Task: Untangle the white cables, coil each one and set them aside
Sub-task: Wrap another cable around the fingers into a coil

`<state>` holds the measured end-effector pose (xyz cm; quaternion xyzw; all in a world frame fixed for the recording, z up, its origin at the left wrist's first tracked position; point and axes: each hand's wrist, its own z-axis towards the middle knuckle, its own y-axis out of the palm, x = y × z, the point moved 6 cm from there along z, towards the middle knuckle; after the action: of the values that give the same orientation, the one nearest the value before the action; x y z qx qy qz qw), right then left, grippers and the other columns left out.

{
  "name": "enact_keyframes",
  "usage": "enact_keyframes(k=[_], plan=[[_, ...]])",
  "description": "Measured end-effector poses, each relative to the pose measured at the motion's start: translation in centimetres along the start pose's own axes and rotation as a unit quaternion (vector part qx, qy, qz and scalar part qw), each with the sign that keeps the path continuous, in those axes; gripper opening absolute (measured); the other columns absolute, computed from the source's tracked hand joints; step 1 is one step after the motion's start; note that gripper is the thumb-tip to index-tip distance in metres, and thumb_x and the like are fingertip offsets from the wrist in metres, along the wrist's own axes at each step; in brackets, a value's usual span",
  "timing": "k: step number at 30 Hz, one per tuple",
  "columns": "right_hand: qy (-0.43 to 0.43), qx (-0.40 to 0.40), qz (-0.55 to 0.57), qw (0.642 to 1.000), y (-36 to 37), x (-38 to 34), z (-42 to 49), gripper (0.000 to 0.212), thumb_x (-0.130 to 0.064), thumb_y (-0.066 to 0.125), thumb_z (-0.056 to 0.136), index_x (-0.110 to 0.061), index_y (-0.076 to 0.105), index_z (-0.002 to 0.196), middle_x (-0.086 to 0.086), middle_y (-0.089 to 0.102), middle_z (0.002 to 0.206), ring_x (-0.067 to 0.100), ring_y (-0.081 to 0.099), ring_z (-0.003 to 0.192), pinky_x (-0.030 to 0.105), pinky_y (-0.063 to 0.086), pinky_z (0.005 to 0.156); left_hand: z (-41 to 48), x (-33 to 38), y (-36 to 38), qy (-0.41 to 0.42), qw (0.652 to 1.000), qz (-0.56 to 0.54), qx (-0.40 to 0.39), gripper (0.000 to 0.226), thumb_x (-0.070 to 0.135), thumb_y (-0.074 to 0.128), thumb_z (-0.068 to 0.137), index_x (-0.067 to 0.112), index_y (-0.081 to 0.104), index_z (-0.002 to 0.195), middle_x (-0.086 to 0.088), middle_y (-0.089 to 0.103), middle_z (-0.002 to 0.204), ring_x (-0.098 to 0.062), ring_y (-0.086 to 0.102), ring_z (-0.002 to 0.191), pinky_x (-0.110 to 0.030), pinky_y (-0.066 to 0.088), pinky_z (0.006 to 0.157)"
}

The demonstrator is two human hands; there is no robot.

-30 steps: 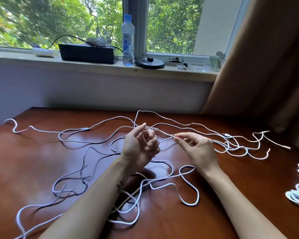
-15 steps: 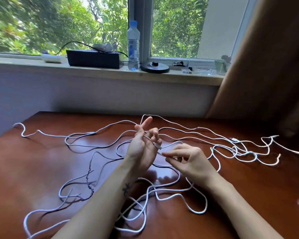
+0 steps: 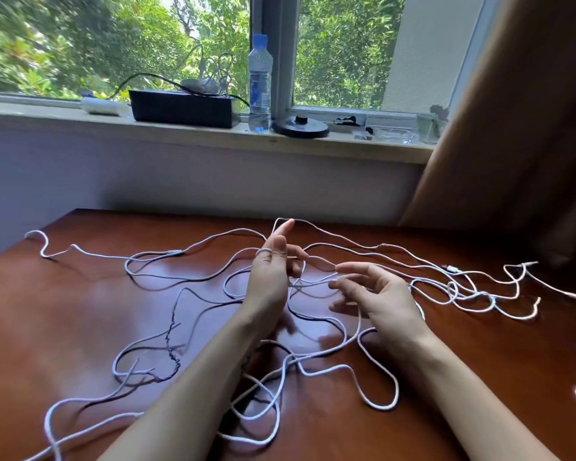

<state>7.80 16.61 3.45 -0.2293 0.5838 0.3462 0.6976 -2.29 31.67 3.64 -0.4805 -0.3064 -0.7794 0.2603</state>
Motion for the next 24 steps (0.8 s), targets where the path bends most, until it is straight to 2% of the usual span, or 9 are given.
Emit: enact_keyframes(k=[3,6,9,11,13,14,16,20,24], plan=[[0.000,-0.014,-0.003,1.000,0.2,0.2,0.0,0.016,-0.004,0.067,0.092,-0.008,0.068,0.108,0.018,0.075,0.093,0.016,0.049,0.044,0.023,0.042,0.037,-0.2,0.3,0.1,0.040,0.998,0.042,-0.016,0.044,0.044,0.039,0.102,0.029,0.054,0.140,-0.004,0.066,0.086,-0.012,0.052,0.066,-0.024,0.046,0.066],[-0.018,-0.021,-0.049,0.998,0.1,-0.2,0.0,0.013,-0.007,0.066,0.095,-0.011,0.070,0.106,0.016,0.076,0.094,0.012,0.038,0.040,0.018,0.029,0.037,-0.3,0.1,0.3,0.060,0.992,0.105,-0.033,0.042,0.051,0.040,0.102,0.036,0.055,0.139,-0.007,0.070,0.094,-0.015,0.058,0.072,-0.034,0.051,0.072],[-0.044,-0.042,-0.088,0.994,0.1,-1.2,-0.4,0.022,0.003,0.064,0.094,-0.012,0.071,0.109,0.010,0.078,0.097,0.009,0.060,0.061,0.021,0.045,0.056,-0.2,-0.2,0.2,0.075,0.979,0.182,-0.045,0.046,0.060,0.036,0.099,0.049,0.046,0.143,-0.002,0.070,0.093,-0.016,0.062,0.063,-0.041,0.056,0.068],[-0.078,-0.042,-0.144,0.986,0.0,-1.6,-0.6,0.032,0.005,0.061,0.095,-0.019,0.069,0.114,0.002,0.078,0.100,0.013,0.072,0.090,0.036,0.052,0.078,-0.3,-0.3,0.2,0.072,0.972,0.215,-0.056,0.049,0.066,0.031,0.098,0.054,0.040,0.145,0.001,0.072,0.091,-0.015,0.062,0.058,-0.039,0.055,0.064],[-0.132,-0.017,-0.233,0.963,-0.1,-1.9,-0.7,0.039,-0.003,0.063,0.096,-0.033,0.067,0.120,-0.008,0.076,0.100,0.015,0.071,0.093,0.043,0.052,0.084,-0.6,-0.3,0.4,0.066,0.964,0.246,-0.071,0.066,0.076,0.025,0.094,0.043,0.042,0.148,0.004,0.074,0.088,-0.008,0.065,0.071,-0.036,0.053,0.072],[-0.164,0.001,-0.274,0.948,-0.2,-2.2,-0.7,0.041,-0.007,0.065,0.096,-0.038,0.065,0.122,-0.011,0.075,0.099,0.011,0.070,0.089,0.038,0.053,0.081,-0.8,-0.3,0.6,0.062,0.961,0.257,-0.087,0.072,0.077,0.025,0.094,0.036,0.045,0.149,0.006,0.073,0.083,-0.007,0.066,0.081,-0.033,0.051,0.079],[-0.217,0.045,-0.333,0.916,-0.6,-2.7,-0.8,0.045,-0.013,0.070,0.094,-0.041,0.061,0.127,-0.014,0.073,0.097,0.005,0.068,0.086,0.029,0.053,0.079,-1.1,-0.3,1.2,0.049,0.959,0.250,-0.121,0.062,0.061,0.038,0.096,0.030,0.046,0.149,0.008,0.063,0.064,-0.008,0.061,0.075,-0.031,0.047,0.077],[-0.243,0.110,-0.383,0.884,-1.4,-2.9,-0.8,0.052,-0.021,0.074,0.091,-0.036,0.055,0.137,-0.016,0.070,0.088,0.006,0.067,0.073,0.038,0.057,0.074,-1.6,-0.4,1.9,0.043,0.949,0.272,-0.152,0.039,0.024,0.054,0.083,0.022,0.063,0.121,0.014,0.041,0.057,-0.007,0.041,0.055,-0.022,0.035,0.060],[-0.306,0.167,-0.445,0.825,-1.7,-4.5,-1.5,0.051,-0.042,0.072,0.088,-0.023,0.060,0.133,-0.013,0.062,0.071,0.010,0.063,0.061,0.028,0.053,0.060,-1.7,-0.5,2.0,0.066,0.931,0.336,-0.127,0.012,0.019,0.058,0.088,0.024,0.064,0.097,0.012,0.040,0.050,-0.008,0.037,0.048,-0.029,0.033,0.053]])
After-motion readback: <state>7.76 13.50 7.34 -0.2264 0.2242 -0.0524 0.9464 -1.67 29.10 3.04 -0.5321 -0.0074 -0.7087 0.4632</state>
